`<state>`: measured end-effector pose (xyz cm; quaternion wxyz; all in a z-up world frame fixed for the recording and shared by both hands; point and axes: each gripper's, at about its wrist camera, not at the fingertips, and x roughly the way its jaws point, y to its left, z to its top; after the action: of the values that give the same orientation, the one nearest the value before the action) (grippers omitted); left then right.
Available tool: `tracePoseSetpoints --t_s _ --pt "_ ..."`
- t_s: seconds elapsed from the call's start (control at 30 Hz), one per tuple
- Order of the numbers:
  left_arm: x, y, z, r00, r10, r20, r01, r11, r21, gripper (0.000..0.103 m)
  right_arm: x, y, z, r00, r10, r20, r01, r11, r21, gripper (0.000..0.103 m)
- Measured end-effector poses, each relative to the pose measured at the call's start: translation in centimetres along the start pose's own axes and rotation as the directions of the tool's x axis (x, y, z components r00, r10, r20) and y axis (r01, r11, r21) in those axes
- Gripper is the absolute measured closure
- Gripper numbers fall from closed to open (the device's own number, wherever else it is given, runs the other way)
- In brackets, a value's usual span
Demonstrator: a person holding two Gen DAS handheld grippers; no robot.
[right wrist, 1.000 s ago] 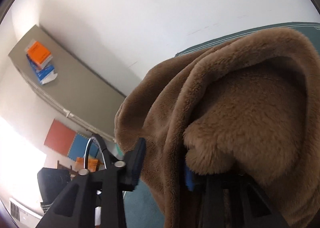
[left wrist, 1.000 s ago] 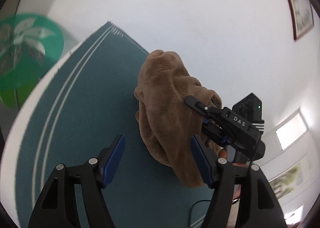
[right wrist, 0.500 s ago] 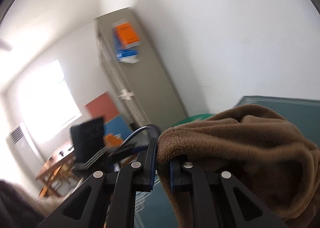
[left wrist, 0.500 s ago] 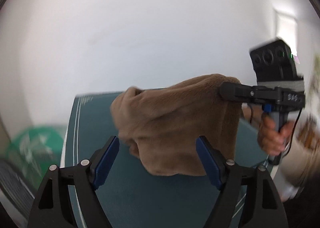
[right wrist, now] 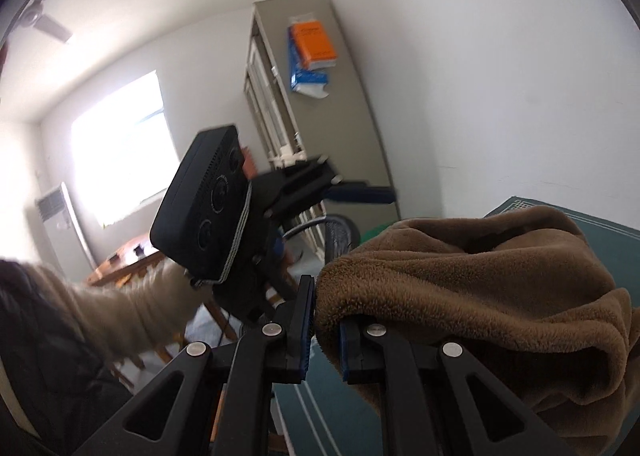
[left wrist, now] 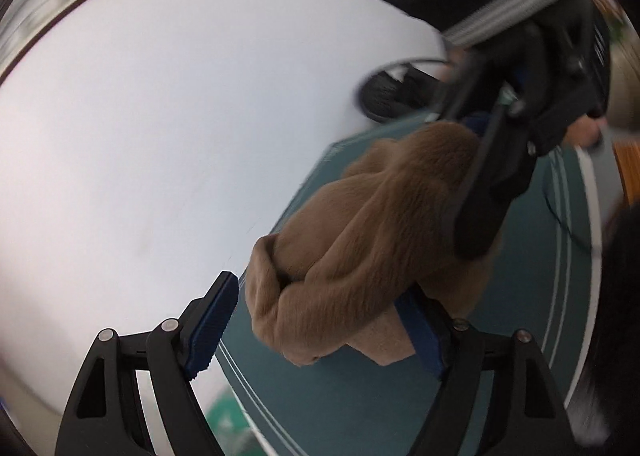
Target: Fold clothes
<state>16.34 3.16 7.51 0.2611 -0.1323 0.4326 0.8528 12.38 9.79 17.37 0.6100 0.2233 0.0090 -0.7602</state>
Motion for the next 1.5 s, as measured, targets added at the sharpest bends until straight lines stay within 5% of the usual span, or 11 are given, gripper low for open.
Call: tracePoseSetpoints --t_s 0.2,0.37,0.5,0.57,0.67,0.8,0.93,1.03,1.27,1.37,1.5 --pt "1.7 -1.0 -0.5 0.987 -0.129 -0.094 0.135 0.989 0.059 0.026 0.5 1.6 -1.5 0.999 0.027 -0.031 -0.028 0.999 -0.032 0.091" --pt "2.9 -0.9 -1.6 0.960 -0.244 -0.139 0.228 0.966 -0.125 0.075 0.1 2.2 -1.5 1.000 0.024 -0.010 -0.024 0.999 -0.027 0.091" --pt "2.3 1.8 -3.3 0.979 -0.180 -0.098 0.142 0.940 -0.309 0.081 0.3 1.4 -1.3 0.999 -0.032 0.005 0.032 0.999 0.028 0.088" --pt "1.5 4.0 -4.7 0.989 -0.119 -0.090 0.070 0.901 -0.428 0.082 -0.8 0.8 -1.7 0.997 -0.075 0.026 0.073 0.996 0.057 0.078" --pt "-0.1 6.6 -6.9 0.995 -0.051 -0.084 -0.007 0.815 -0.579 0.082 -3.4 -0.3 -2.7 0.981 -0.174 0.088 0.165 0.981 0.106 0.018" --pt "-2.9 8.4 -9.3 0.999 0.000 -0.055 -0.039 0.710 -0.704 0.082 -6.9 -3.0 -3.6 0.901 -0.415 0.129 0.390 0.903 0.180 0.013" --pt "-5.6 10.2 -11.7 0.998 0.053 -0.031 -0.056 0.586 -0.808 0.082 -7.4 -5.2 -3.7 0.741 -0.669 0.057 0.662 0.742 0.107 0.013" --pt "-6.1 10.9 -12.4 0.998 0.060 0.001 -0.030 0.529 -0.848 0.082 -7.7 -5.7 -4.9 0.647 -0.762 0.029 0.762 0.646 -0.039 0.013" --pt "-5.6 11.4 -13.8 0.998 0.058 0.023 -0.006 0.450 -0.893 0.082 -6.8 -6.0 -8.0 0.546 -0.837 0.024 0.751 0.476 -0.457 0.013" --pt "-5.7 11.4 -14.9 0.998 0.058 0.018 -0.008 0.425 -0.905 0.082 -7.7 -8.5 -6.5 0.563 -0.826 -0.007 0.744 0.511 -0.429 0.013" --pt "-5.4 11.4 -16.7 0.999 0.052 0.016 -0.006 0.394 -0.919 0.082 -9.3 -12.1 -3.8 0.641 -0.763 -0.085 0.699 0.626 -0.346 0.013"
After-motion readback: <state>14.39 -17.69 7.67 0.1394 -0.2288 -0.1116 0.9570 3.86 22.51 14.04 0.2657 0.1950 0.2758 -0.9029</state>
